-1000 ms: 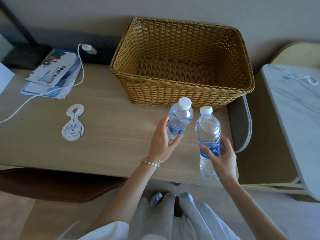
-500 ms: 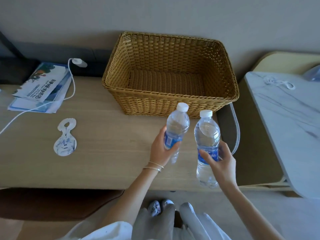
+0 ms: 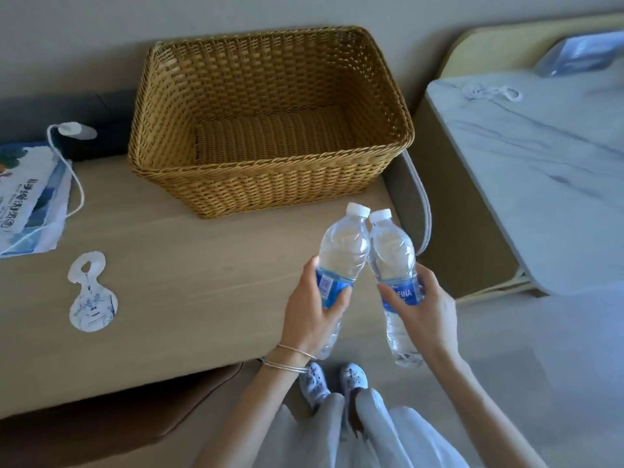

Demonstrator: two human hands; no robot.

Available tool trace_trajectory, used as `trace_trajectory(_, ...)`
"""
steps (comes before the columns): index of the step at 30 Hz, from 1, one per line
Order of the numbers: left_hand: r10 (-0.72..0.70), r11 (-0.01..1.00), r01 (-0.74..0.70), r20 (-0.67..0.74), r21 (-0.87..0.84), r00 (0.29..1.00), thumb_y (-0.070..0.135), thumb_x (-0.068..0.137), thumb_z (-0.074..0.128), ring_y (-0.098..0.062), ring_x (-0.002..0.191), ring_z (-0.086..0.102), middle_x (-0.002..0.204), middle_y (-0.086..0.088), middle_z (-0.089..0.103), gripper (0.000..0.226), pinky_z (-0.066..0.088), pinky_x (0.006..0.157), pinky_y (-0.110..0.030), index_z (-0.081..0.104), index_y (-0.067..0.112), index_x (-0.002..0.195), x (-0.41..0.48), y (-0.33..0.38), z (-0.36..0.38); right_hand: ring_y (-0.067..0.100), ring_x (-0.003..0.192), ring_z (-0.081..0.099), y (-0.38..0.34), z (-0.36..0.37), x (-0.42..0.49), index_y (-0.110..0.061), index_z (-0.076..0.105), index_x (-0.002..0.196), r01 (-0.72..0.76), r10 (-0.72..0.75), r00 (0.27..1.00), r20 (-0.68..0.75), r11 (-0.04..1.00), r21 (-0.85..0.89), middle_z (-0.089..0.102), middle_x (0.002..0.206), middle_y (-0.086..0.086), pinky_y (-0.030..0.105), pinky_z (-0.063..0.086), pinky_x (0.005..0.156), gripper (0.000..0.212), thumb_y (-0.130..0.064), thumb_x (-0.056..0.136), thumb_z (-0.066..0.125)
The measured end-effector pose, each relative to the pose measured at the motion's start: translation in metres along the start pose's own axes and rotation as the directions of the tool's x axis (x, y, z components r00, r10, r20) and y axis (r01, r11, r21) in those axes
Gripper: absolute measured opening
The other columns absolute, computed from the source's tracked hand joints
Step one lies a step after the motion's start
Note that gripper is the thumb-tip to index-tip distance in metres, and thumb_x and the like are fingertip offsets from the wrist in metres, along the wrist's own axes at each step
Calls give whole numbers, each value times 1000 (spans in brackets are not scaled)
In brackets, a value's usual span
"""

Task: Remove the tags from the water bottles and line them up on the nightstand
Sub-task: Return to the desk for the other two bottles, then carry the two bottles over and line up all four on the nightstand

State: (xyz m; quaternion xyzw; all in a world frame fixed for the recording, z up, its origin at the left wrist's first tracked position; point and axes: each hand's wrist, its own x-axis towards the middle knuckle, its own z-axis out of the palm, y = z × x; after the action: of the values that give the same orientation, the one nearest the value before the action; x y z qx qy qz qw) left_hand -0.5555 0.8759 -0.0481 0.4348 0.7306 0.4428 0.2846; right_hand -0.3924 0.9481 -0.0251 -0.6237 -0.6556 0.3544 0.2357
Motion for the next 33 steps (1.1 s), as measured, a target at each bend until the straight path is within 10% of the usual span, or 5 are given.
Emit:
trace_trajectory(11,193,975,-222,379,32,905,73,66,60,4,105,51,123,24,48,90,42,78,-2,28,32,138,-19,52,62,13,94,60,54,-75,-46,-33,38,132,-222,204,955,-214,973,-62,63,112,-10,27,43,74,62,-50,78,64)
trace_trajectory(24,369,803,-584,669,120,645,56,80,60,-13,104,58,121,5,56,70,51,83,-30,34,22,135,-132,128,227,22,114,55,195,-213,-183,-24,30,142,-518,449,757,-474,855,-17,56,130,0,32,43,82,72,-51,82,58)
trace_trajectory(33,350,642,-761,848,92,398,54,85,56,-14,111,53,129,3,48,73,49,88,-30,22,19,140,-243,196,353,19,69,55,293,-318,-287,-26,33,135,-627,551,567,-613,771,113,64,93,0,29,39,59,72,-51,76,66)
